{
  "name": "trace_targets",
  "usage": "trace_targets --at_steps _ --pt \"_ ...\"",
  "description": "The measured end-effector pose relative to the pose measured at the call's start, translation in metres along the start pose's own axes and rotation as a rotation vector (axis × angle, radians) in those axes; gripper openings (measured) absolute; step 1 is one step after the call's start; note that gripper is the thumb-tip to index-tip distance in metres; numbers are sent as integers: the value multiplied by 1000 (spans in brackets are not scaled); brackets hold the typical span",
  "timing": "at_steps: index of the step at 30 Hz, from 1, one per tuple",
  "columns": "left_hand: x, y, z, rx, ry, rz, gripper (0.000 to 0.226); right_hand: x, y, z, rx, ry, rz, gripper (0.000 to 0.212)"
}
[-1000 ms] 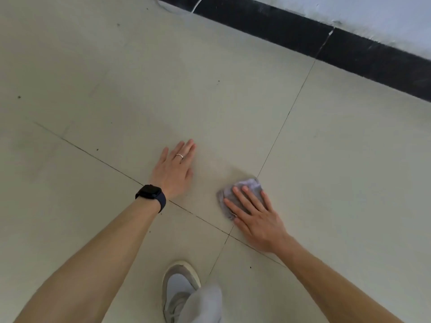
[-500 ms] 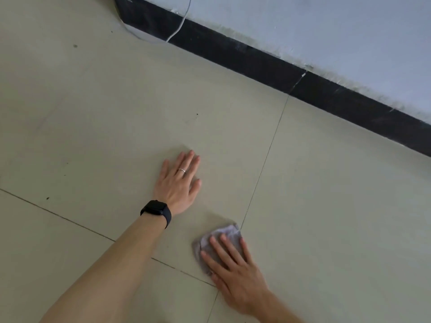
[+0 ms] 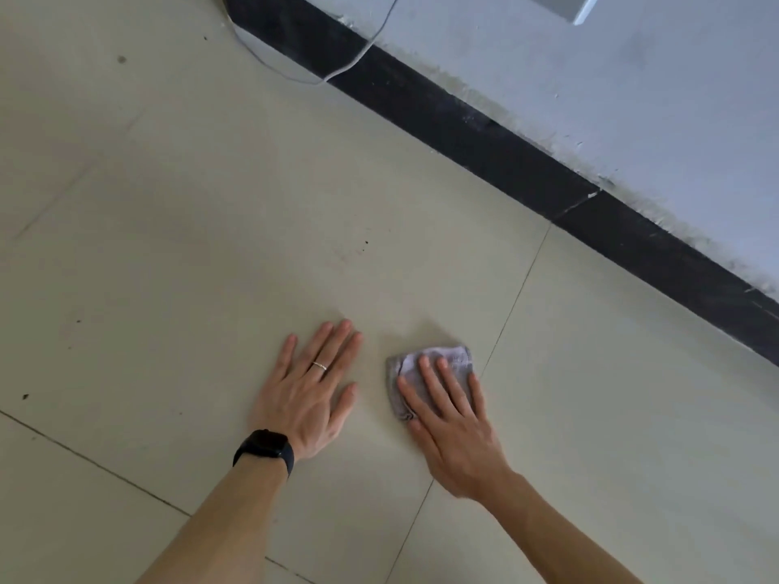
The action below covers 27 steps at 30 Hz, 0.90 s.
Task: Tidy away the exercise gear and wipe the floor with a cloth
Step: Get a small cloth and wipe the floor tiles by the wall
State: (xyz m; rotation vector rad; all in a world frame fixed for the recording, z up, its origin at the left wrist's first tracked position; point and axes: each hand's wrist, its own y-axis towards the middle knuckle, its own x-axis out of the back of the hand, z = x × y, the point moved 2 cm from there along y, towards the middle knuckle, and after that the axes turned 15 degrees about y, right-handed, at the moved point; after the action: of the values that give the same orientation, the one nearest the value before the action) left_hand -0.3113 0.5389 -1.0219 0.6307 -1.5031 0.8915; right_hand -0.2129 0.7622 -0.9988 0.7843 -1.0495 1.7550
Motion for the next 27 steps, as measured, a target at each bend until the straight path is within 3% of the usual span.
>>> trace_targets --at_steps 2,6,8,9,12,14,16,19,21,23,27 --pt "1 0 1 -1 11 -5 65 26 17 -41 15 -50 12 55" --pt "1 0 1 4 25 -6 66 77 90 -104 -597 197 -309 55" --pt "1 1 1 8 29 -7 67 82 117 -94 -732 275 -408 56" --pt "1 1 2 11 27 -7 67 77 122 -80 -685 241 -373 56" --pt "0 0 0 19 11 -4 68 52 101 -42 -211 28 -111 56" --pt "1 1 0 21 10 9 68 64 108 -60 -45 -22 -8 55" --pt "0 1 1 15 17 6 69 90 144 -90 -184 -3 -78 56" --pt "-2 1 1 16 24 3 69 117 199 -111 -558 207 -336 55" --pt "-2 1 0 18 17 -4 70 113 217 -100 -642 258 -460 53" --pt "-1 2 1 16 9 2 70 105 213 -79 -605 242 -407 54" --pt "2 -1 0 14 -26 27 71 56 136 -24 -241 68 -117 56"
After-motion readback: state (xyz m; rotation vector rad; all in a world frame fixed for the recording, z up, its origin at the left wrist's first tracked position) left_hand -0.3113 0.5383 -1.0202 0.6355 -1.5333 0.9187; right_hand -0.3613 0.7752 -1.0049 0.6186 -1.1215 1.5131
